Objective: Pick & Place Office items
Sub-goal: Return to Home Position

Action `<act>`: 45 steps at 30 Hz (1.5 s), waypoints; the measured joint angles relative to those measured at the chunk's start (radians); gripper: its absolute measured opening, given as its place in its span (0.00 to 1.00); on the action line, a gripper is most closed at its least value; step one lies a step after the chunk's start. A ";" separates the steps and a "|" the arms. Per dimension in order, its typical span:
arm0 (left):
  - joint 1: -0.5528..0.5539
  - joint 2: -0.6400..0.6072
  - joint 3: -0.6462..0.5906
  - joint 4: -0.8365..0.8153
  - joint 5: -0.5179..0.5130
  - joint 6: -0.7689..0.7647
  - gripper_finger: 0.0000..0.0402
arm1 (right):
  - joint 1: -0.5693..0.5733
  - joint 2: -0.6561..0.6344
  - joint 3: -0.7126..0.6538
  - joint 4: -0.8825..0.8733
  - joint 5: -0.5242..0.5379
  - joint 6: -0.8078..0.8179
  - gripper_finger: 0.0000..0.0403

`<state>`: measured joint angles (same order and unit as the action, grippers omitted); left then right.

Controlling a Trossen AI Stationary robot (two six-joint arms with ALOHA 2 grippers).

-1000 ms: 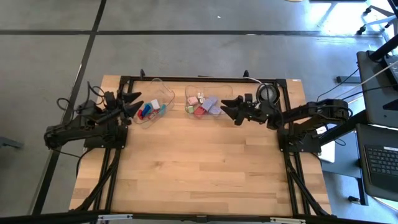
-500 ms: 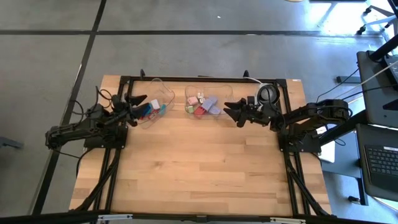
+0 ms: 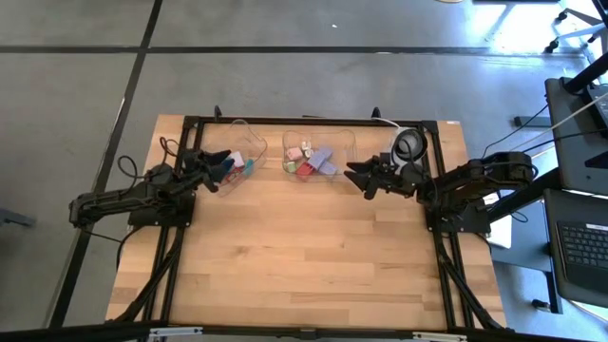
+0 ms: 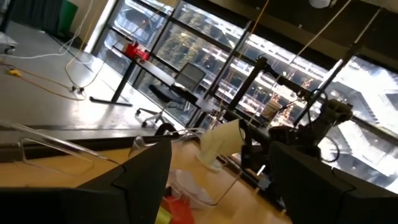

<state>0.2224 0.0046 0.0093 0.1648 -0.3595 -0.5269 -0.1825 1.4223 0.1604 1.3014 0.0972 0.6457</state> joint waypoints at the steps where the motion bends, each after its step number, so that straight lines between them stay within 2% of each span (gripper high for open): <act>1: 0.000 0.001 0.000 -0.004 0.000 0.006 0.67 | 0.005 0.000 0.000 0.000 0.000 -0.003 0.70; 18: 0.000 0.001 0.000 -0.004 0.019 0.040 0.67 | 0.043 0.000 0.000 -0.076 0.072 -0.052 0.70; 23: 0.000 0.001 0.000 -0.004 0.019 0.041 0.67 | 0.038 0.000 0.000 -0.008 0.071 -0.052 0.70; 25: 0.000 0.001 0.000 -0.004 0.019 0.041 0.67 | 0.038 0.000 0.000 0.033 0.050 -0.053 0.70; 29: 0.000 0.001 0.000 -0.004 0.022 0.020 0.67 | 0.016 -0.023 0.000 0.052 -0.093 -0.074 0.70; 32: 0.000 0.001 0.000 -0.004 0.023 0.018 0.67 | -0.016 -0.050 -0.018 0.051 -0.156 -0.053 0.70; 45: 0.000 0.002 0.000 -0.005 0.071 0.006 0.67 | -0.031 -0.230 -0.148 0.044 -0.170 -0.046 0.70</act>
<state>0.2223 0.0063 0.0093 0.1601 -0.2890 -0.5213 -0.2131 1.1924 0.0124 1.3455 -0.0728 0.5995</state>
